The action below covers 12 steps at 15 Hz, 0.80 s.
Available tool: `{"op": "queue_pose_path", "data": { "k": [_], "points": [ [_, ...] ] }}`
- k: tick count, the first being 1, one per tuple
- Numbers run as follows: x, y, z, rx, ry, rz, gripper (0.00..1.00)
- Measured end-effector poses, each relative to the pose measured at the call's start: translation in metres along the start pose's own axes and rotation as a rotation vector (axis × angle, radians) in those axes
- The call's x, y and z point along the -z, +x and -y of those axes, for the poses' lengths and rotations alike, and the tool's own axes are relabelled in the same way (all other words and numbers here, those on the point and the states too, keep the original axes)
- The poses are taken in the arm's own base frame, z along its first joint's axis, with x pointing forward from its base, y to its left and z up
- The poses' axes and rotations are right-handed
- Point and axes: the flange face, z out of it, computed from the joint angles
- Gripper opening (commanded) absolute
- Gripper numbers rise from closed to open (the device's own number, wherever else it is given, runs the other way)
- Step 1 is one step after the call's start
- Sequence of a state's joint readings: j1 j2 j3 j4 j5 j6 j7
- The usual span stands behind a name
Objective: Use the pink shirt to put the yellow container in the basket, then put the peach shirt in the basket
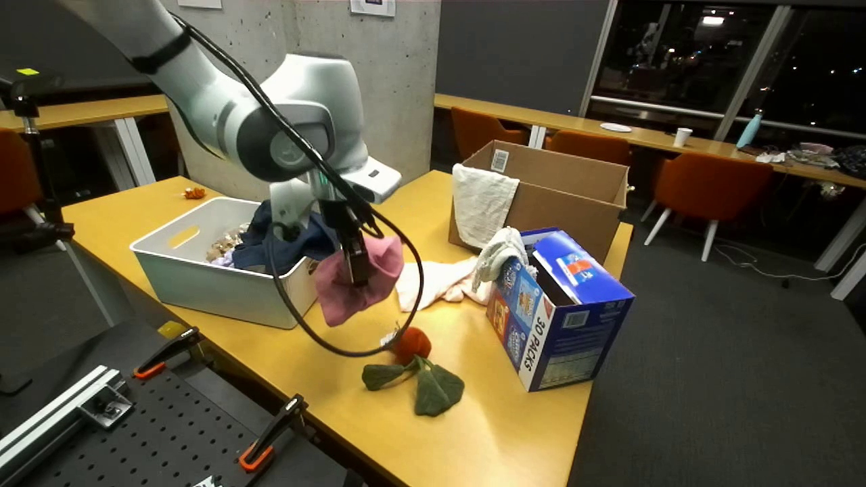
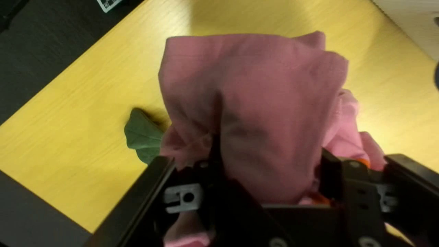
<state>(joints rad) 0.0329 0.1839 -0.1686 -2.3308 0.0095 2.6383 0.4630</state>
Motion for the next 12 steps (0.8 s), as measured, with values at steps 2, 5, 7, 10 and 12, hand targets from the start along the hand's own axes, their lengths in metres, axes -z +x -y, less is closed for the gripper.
{"op": "queue_pose_path", "data": {
  "k": [2,5,7,10,12],
  "points": [
    [0.038,-0.008,0.026,0.053,-0.012,-0.051,0.3],
    [0.086,-0.029,0.078,0.144,-0.021,-0.092,0.3],
    [0.101,-0.048,0.118,0.209,-0.022,-0.089,0.3],
    [0.098,-0.07,0.173,0.307,-0.032,-0.055,0.3],
    [0.08,-0.074,0.205,0.36,-0.047,-0.021,0.3]
  ]
}}
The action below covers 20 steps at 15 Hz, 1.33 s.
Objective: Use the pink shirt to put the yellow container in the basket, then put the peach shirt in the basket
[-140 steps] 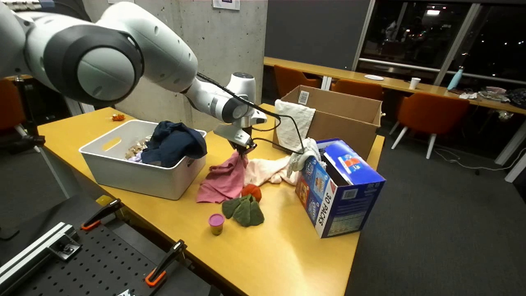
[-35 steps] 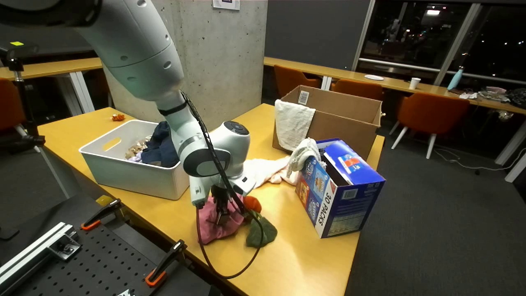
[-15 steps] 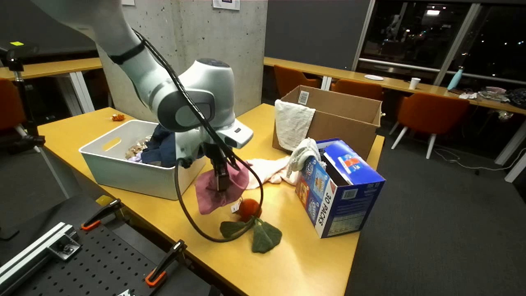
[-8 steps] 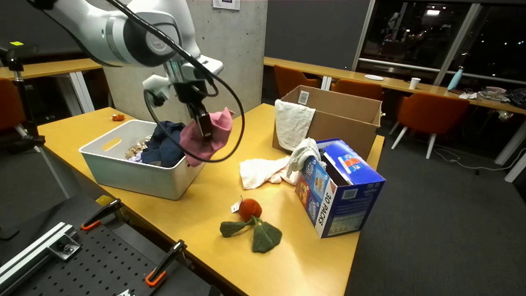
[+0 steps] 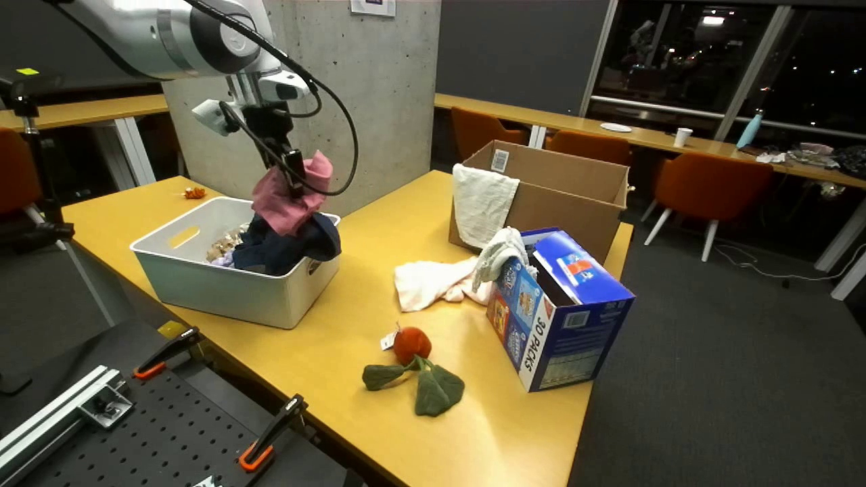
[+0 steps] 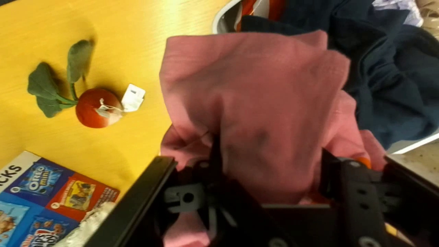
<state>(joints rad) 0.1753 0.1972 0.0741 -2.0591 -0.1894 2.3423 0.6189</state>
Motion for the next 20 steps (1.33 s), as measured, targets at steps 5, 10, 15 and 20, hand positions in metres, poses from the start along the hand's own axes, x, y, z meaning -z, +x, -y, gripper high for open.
{"op": "queue_pose_path", "data": {
  "k": [5,10,15,20],
  "points": [
    [-0.053,0.029,0.062,0.133,-0.038,0.095,0.3],
    [-0.072,0.055,0.091,0.204,-0.067,0.144,0.49],
    [-0.072,0.07,0.095,0.22,-0.063,0.152,0.3],
    [-0.092,0.062,0.096,0.213,-0.035,0.207,0.3]
  ]
}}
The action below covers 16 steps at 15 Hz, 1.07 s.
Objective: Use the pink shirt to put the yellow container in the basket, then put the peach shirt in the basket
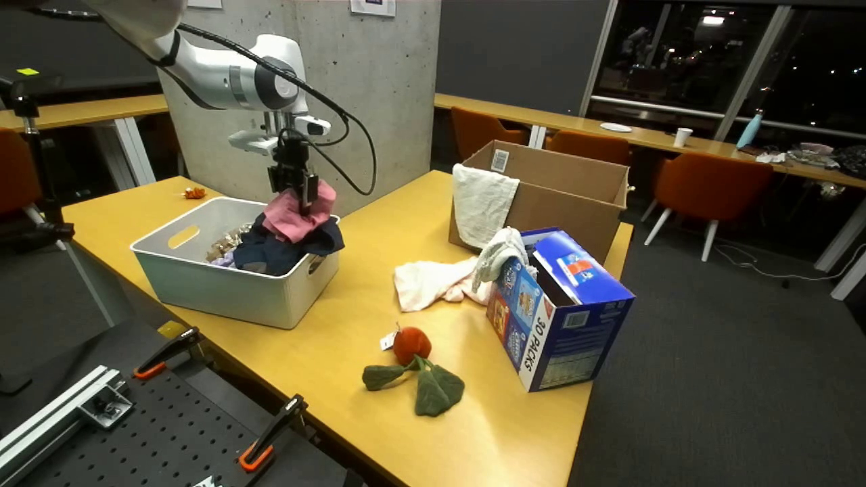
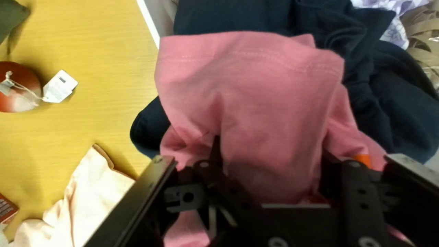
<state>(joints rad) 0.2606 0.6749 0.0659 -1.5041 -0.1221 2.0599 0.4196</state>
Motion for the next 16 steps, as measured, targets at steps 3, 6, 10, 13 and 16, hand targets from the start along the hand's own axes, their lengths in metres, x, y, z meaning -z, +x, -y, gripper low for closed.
{"op": "queue_pose_path", "data": {
  "k": [3,6,10,13,16],
  "points": [
    [-0.016,-0.016,0.01,-0.008,-0.003,0.04,0.3],
    [-0.026,-0.032,0.015,-0.023,-0.008,0.074,0.86],
    [-0.032,-0.039,0.011,-0.035,-0.003,0.098,1.0],
    [-0.029,-0.044,0.003,-0.063,-0.009,0.102,1.0],
    [-0.02,-0.057,-0.018,-0.129,-0.013,0.089,1.0]
  ]
}}
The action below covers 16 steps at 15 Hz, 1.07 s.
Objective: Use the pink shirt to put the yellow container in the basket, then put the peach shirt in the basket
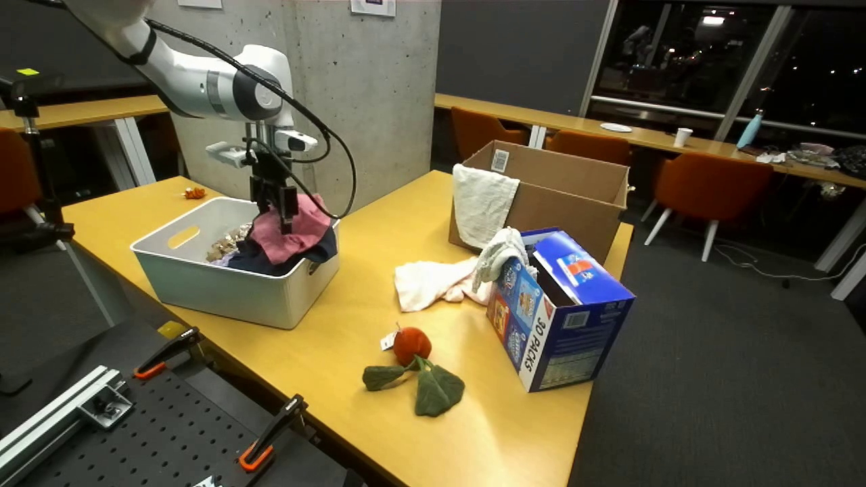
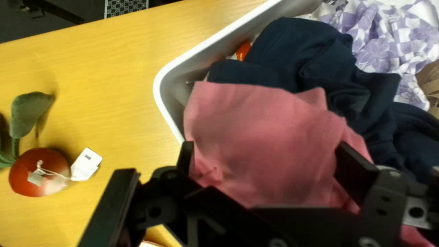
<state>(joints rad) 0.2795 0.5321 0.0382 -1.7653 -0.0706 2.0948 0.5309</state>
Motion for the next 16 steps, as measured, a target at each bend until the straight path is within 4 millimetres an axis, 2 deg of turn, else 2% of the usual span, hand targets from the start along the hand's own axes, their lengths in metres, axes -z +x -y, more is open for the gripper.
{"op": "queue_pose_path", "data": {
  "k": [3,7,11,13,16],
  "points": [
    [0.016,-0.016,-0.041,-0.084,0.035,-0.063,1.0],
    [0.04,-0.033,-0.116,-0.185,0.118,-0.206,1.0],
    [0.051,-0.044,-0.175,-0.257,0.173,-0.319,1.0],
    [0.052,-0.043,-0.199,-0.278,0.19,-0.369,1.0],
    [0.049,-0.026,-0.231,-0.286,0.209,-0.42,1.0]
  ]
}}
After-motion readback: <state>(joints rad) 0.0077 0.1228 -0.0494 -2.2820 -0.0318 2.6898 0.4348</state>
